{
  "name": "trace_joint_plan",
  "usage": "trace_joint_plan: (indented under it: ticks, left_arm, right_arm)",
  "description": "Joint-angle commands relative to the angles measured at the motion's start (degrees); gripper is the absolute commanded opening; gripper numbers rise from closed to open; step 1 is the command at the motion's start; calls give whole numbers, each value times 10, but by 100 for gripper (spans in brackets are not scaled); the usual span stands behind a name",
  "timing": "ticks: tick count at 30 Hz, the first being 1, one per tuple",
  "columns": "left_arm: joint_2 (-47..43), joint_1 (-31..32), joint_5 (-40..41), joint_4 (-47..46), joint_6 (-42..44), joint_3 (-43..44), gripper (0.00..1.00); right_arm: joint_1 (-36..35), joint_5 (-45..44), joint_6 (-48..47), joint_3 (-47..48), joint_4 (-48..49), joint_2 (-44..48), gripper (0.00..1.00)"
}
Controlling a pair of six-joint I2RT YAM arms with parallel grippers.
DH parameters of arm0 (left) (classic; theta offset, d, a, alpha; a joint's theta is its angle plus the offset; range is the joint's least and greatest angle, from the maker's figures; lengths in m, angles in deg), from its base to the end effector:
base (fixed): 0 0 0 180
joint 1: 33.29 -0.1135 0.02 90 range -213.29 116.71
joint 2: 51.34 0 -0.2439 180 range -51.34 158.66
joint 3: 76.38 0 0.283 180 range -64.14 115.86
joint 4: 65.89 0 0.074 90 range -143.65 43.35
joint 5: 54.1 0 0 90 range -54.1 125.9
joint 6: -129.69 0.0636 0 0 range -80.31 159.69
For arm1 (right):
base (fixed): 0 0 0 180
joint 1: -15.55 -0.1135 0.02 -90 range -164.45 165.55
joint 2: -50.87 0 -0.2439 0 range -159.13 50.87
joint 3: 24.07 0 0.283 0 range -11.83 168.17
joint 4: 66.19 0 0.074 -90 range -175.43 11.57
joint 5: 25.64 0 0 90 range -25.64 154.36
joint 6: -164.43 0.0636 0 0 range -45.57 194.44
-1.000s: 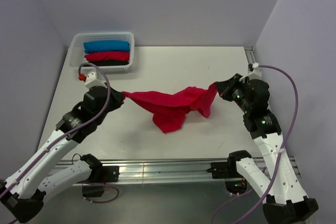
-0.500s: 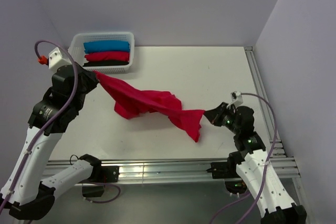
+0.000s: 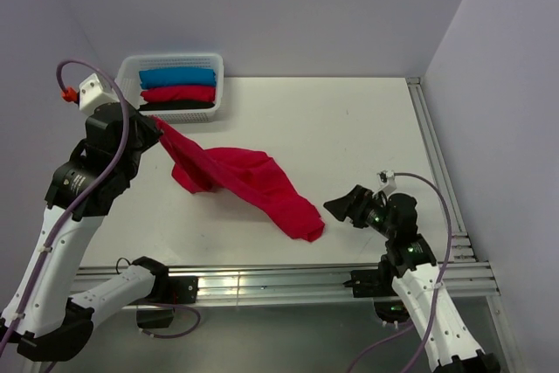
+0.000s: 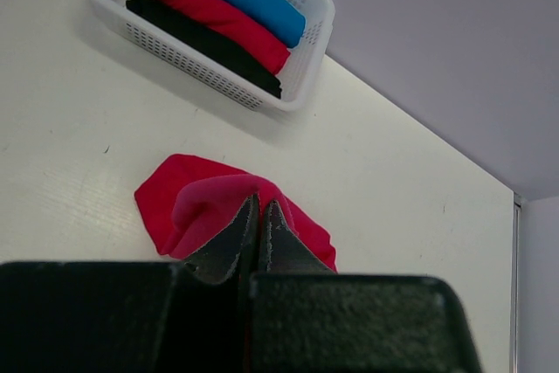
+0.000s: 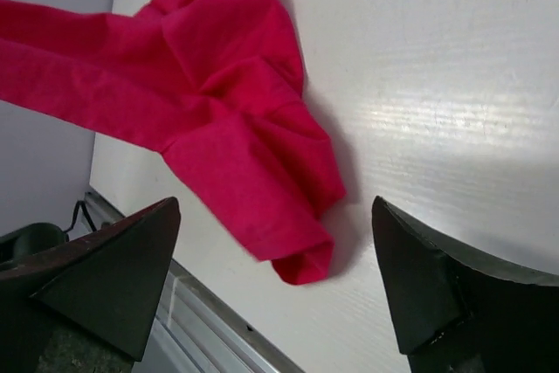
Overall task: Roll the t-shirts
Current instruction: Flatten the tshirt
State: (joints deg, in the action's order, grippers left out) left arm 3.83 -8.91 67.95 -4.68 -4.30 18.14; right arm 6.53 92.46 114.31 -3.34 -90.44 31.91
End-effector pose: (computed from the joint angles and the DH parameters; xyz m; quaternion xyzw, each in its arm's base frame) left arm 0.2127 -0.0593 0.4455 -0.2880 0.7582 -0.1134 0.5739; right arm 0.1853 0.0598 0.1517 0.0845 0.8133 0.4069 0.4072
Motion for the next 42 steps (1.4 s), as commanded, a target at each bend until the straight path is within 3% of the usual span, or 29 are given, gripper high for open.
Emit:
trace_joint_plan:
  ticks: [1,4,8,16,18,19,22,25,27,29,31,33,38,42]
  left_arm:
    - [-11,-3,3,-17,10,1,0]
    - [-9,-4,8,-13,9,-5,0]
    - [-6,-4,20,-12,8,-16,0]
    - [-7,-7,20,-11,8,-27,0]
    - [-9,-9,22,-8,10,-24,0]
    - [-9,-10,23,-6,14,-22,0]
    - [-7,-11,30,1,17,-16,0]
    - [-5,-12,30,2,20,-12,0]
    - [-3,-14,27,2,19,-11,0]
    - [-2,-14,22,0,21,-11,0]
    - [-1,-15,26,2,22,-11,0]
    - [-1,-16,32,5,25,-10,0]
    - [2,-24,40,7,33,-9,0]
    - [11,-35,35,8,39,-5,0]
  right_arm:
    - [-9,31,14,-29,23,23,98]
    - [-28,16,21,-41,26,23,96]
    - [-72,-15,20,-30,44,-31,79]
    - [-258,-179,49,24,92,-178,79]
    - [-289,-181,58,25,118,-205,65]
    - [-300,-183,63,28,127,-230,44]
    - [-362,-211,74,52,157,-264,18]
    - [-455,-252,72,109,146,-312,13]
    - [-496,-263,57,163,125,-348,13]
    - [-544,-268,44,196,79,-398,30]
    - [-574,-296,42,224,53,-419,64]
    - [-582,-309,52,214,46,-399,75]
    - [-582,-335,83,192,18,-341,78]
    - [-582,-355,107,181,-12,-317,64]
